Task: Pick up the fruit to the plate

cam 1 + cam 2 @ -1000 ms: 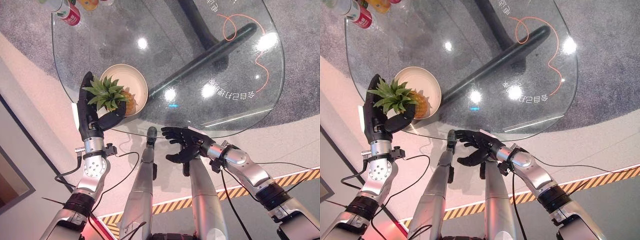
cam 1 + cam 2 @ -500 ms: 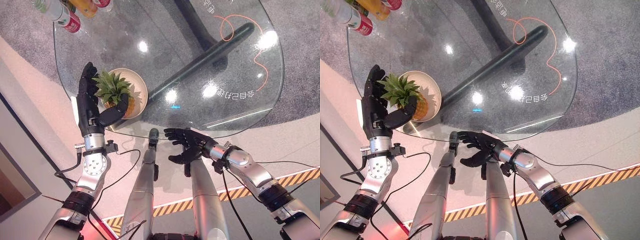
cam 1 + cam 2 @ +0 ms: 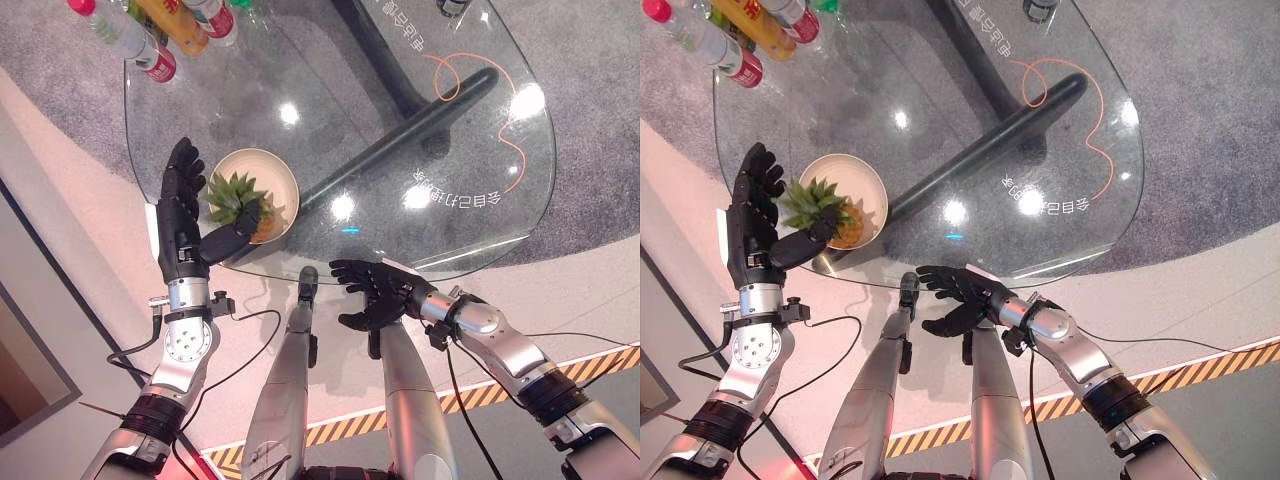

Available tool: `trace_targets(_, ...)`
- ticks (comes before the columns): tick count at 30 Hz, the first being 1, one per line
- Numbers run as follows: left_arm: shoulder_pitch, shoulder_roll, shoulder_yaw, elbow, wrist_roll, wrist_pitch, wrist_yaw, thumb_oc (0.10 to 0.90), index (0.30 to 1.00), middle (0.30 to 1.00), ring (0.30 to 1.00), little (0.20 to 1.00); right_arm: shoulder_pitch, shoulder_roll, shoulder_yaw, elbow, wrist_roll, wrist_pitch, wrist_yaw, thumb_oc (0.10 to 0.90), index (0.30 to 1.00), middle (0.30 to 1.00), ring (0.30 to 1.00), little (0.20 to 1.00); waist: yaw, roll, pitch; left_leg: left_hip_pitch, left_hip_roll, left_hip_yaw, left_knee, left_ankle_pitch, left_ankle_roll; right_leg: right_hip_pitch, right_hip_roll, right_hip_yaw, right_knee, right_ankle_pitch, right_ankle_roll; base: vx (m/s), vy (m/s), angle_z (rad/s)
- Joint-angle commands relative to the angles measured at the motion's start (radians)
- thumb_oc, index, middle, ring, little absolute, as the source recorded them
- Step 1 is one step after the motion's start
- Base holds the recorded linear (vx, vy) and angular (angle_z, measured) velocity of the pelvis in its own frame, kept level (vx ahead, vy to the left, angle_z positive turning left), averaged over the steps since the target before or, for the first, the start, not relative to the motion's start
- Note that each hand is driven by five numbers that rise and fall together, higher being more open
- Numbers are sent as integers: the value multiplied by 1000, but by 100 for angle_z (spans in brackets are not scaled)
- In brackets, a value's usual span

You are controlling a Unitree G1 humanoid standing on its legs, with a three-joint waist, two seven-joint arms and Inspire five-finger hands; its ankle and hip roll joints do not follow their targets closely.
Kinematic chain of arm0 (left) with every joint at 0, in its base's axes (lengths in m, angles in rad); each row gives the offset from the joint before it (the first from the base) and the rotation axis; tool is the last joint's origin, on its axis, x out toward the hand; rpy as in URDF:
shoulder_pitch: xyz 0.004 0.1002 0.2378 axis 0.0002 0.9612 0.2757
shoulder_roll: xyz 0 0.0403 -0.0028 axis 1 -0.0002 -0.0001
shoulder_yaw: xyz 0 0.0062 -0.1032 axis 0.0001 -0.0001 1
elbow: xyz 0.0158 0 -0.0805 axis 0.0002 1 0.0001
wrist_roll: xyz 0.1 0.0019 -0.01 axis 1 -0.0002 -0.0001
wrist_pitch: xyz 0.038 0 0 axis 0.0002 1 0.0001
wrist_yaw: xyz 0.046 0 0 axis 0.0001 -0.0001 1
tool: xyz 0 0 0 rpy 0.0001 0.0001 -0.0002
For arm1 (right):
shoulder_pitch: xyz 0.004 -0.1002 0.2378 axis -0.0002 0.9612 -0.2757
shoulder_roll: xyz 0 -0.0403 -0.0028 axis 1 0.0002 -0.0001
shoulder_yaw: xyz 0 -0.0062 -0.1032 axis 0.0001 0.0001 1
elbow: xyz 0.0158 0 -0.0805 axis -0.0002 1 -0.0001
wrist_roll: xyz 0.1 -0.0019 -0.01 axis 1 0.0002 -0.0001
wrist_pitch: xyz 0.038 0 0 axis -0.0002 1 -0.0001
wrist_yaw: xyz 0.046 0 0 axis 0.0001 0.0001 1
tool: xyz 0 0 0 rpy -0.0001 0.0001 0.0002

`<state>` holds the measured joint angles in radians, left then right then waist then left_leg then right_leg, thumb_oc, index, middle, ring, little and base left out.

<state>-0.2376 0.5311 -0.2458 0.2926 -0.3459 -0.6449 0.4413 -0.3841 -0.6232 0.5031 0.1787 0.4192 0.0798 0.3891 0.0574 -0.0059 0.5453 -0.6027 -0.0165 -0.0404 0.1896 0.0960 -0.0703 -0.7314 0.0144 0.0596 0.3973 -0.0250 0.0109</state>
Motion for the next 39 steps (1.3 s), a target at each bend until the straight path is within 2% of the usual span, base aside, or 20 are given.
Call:
trace_targets(1, 14, 40, 95, -116, -36, -74, -10, 800, 900, 900, 900, 900, 64, 14, -21, -141, 5, -61, 57, 800, 900, 900, 900, 900, -30, 37, -25, 8, -98, -29, 56, -53, 63, 104, -13, -90, -126, 49, 35, 0, 0, 0)
trace_targets(9, 22, 39, 115, -119, -42, -71, -12, 800, 900, 900, 900, 900, 70, 20, -32, -136, -1, -55, 71, 800, 900, 900, 900, 900, -26, 32, -25, 50, -95, -35, 48, -51, 60, 151, -16, -91, -134, 45, 37, 0, 0, 0)
trace_targets(17, 44, 36, 145, -111, -80, -75, -40, 800, 900, 900, 900, 900, 87, 32, -46, -118, -6, -50, 93, 800, 900, 900, 900, 900, -19, 27, -25, 138, -89, -42, 18, -54, 58, 240, -17, -87, -155, 35, 40, -4, -11, 2)
trace_targets(21, 64, 24, 162, -108, -139, -86, -82, 800, 900, 900, 900, 900, 108, 40, -48, -93, -10, -52, 109, 800, 900, 900, 900, 900, -13, 22, -25, 219, -89, -54, -7, -59, 56, 317, -22, -84, -174, 31, 44, -23, -43, 7)
trace_targets(26, 117, -6, 188, -122, -226, -76, -182, 800, 900, 900, 900, 900, 167, 47, -69, -58, -7, -53, 151, 800, 900, 900, 900, 900, 5, 13, -25, 378, -92, -74, -71, -62, 51, 486, -38, -96, -239, 34, 52, -5, -67, 2)
trace_targets(30, 178, -50, 184, -139, -251, -7, -237, 800, 900, 900, 900, 900, 232, 70, -83, -28, -15, -56, 167, 800, 900, 900, 900, 900, 20, 4, -88, 462, -90, -85, -128, -63, 45, 586, -45, -108, -312, 42, 59, 29, -87, 16)
trace_targets(31, 204, -70, 179, -137, -270, 33, -247, 800, 900, 900, 900, 900, 259, 84, -90, -14, -18, -54, 167, 800, 900, 900, 900, 900, 24, -2, -115, 490, -85, -86, -145, -63, 43, 620, -48, -114, -335, 47, 61, 38, -116, 11)
trace_targets(39, 333, -152, 166, -7, -287, 163, -359, 800, 900, 900, 900, 900, 382, 153, -123, 92, -41, -35, 185, 800, 900, 900, 900, 900, 35, -29, -260, 613, -62, -72, -210, -70, 39, 757, -57, -133, -414, 59, 66, 53, -78, 13)
